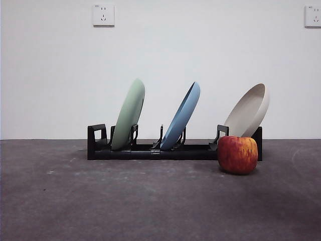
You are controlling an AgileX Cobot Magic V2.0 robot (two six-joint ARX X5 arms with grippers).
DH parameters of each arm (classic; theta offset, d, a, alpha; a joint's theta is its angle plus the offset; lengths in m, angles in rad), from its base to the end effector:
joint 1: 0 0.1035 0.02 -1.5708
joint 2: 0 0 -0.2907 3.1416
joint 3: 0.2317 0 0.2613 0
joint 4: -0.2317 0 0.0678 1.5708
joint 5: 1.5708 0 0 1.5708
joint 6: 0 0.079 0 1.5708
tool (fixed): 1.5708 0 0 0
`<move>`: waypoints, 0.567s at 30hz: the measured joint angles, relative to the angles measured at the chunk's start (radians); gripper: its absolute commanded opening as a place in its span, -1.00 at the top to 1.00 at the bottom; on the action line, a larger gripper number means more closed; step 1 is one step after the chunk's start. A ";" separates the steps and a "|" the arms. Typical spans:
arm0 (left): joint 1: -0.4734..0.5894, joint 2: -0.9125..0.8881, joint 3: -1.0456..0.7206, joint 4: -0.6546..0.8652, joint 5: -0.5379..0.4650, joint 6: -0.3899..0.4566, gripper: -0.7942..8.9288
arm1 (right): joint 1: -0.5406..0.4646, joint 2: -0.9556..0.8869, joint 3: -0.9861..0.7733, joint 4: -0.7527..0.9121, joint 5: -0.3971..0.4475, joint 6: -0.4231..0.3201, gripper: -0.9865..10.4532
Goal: Take the green plate from the plate rack,put the plate on the table,take the apple from the table,put the apple in the plate
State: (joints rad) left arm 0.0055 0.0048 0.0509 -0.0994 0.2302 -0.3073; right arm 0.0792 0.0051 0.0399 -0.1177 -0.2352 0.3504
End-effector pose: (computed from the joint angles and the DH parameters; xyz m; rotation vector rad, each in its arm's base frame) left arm 0.1252 -0.0173 0.1688 -0.3122 0.0871 -0.2148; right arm 0.1237 0.0283 0.1618 0.3538 0.1372 0.2965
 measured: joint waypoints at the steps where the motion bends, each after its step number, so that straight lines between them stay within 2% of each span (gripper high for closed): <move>1: 0.000 0.000 0.023 -0.003 0.002 -0.003 0.85 | 0.000 0.000 0.015 0.023 0.000 0.008 0.85; 7: 0.000 0.027 0.152 -0.044 0.012 -0.008 0.85 | 0.000 0.037 0.133 0.055 -0.001 0.029 0.85; 11: 0.000 0.083 0.236 -0.094 0.049 -0.007 0.85 | 0.000 0.105 0.221 0.039 -0.046 0.031 0.85; 14: 0.000 0.142 0.310 -0.136 0.101 0.010 0.85 | 0.000 0.178 0.314 -0.021 -0.084 0.009 0.85; 17: 0.000 0.214 0.394 -0.206 0.161 0.048 0.85 | 0.000 0.265 0.418 -0.134 -0.141 -0.042 0.85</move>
State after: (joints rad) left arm 0.0055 0.2192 0.4454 -0.3050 0.3916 -0.2592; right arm 0.0792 0.2699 0.4576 -0.2512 -0.3763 0.3080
